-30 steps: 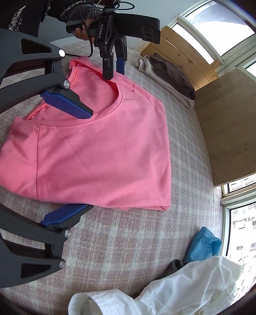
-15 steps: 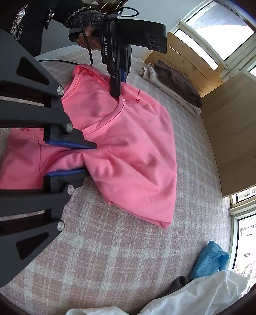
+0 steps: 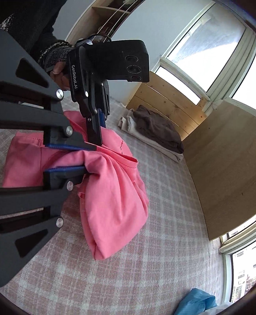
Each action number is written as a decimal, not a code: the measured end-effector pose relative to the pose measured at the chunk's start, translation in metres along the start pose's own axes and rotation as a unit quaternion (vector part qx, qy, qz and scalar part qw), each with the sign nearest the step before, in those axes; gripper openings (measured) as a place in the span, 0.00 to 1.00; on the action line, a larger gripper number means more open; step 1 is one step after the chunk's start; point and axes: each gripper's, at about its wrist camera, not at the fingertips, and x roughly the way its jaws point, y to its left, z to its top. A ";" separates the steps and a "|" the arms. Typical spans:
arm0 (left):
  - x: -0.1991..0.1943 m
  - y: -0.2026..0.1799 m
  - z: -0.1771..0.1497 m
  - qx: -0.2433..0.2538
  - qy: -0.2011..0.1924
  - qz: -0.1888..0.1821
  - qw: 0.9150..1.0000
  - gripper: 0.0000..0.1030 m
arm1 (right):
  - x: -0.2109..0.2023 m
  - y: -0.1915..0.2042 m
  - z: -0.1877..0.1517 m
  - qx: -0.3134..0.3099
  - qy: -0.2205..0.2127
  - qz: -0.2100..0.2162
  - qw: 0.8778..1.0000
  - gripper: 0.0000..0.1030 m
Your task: Fold clothes
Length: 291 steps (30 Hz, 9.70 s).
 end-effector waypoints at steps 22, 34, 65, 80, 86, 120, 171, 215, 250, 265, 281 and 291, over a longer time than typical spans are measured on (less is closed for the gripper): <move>-0.222 0.161 0.068 0.089 -0.140 0.104 0.981 0.11 | 0.165 0.195 0.157 -0.149 -0.067 -0.027 0.986 0.13; -0.177 0.363 0.077 0.066 -0.003 0.214 0.975 0.11 | 0.302 0.148 0.166 -0.080 0.049 -0.139 0.986 0.13; -0.186 0.360 0.008 0.066 0.011 0.208 0.976 0.32 | 0.259 0.140 0.125 -0.084 0.121 -0.200 0.969 0.18; -0.191 0.272 0.048 0.138 -0.050 0.117 0.982 0.30 | 0.307 0.139 0.220 -0.141 0.046 -0.196 0.969 0.18; -0.140 0.203 0.054 0.219 -0.032 0.038 0.974 0.30 | 0.318 0.113 0.230 -0.142 0.076 -0.193 0.968 0.18; -0.140 0.172 0.022 0.299 -0.012 -0.018 0.954 0.05 | 0.318 0.101 0.213 -0.159 0.084 -0.193 0.964 0.20; -0.228 0.296 -0.053 0.100 -0.119 0.161 0.975 0.39 | 0.227 0.176 0.178 -0.152 0.005 -0.135 0.979 0.27; -0.227 0.306 -0.033 0.020 -0.118 0.117 0.986 0.44 | 0.240 0.198 0.142 -0.151 -0.056 -0.210 0.964 0.68; -0.197 0.346 -0.045 -0.005 -0.136 0.157 0.978 0.45 | 0.405 0.252 0.238 -0.231 0.092 -0.109 0.962 0.11; -0.246 0.338 -0.082 -0.033 -0.152 0.157 0.975 0.46 | 0.258 0.269 0.166 -0.173 -0.035 -0.183 0.967 0.68; -0.254 0.251 -0.099 0.005 -0.144 0.235 0.961 0.74 | 0.135 0.214 -0.033 0.001 -0.035 -0.388 0.921 0.75; -0.279 0.222 -0.108 0.008 -0.150 0.218 0.964 0.75 | 0.116 0.281 -0.040 -0.058 -0.101 -0.437 0.892 0.76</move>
